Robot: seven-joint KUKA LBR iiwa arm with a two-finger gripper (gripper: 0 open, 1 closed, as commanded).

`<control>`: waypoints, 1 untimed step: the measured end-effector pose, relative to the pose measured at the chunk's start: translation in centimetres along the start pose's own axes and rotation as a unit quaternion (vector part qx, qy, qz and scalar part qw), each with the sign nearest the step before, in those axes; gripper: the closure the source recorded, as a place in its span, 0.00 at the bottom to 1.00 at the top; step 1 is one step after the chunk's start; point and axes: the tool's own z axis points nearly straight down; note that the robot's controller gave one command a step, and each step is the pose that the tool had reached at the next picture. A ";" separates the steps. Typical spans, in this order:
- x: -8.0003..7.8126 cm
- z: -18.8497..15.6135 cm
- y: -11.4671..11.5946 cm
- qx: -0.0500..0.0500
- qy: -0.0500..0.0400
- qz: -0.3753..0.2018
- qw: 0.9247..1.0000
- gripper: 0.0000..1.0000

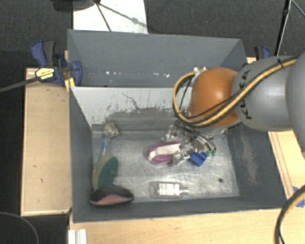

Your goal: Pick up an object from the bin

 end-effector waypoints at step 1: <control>-1.1 -15.8 0.1 0.000 0.004 0.007 1.000 1.00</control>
Offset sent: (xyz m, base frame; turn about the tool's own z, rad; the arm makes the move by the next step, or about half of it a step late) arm 0.0053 0.0033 0.1529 0.0117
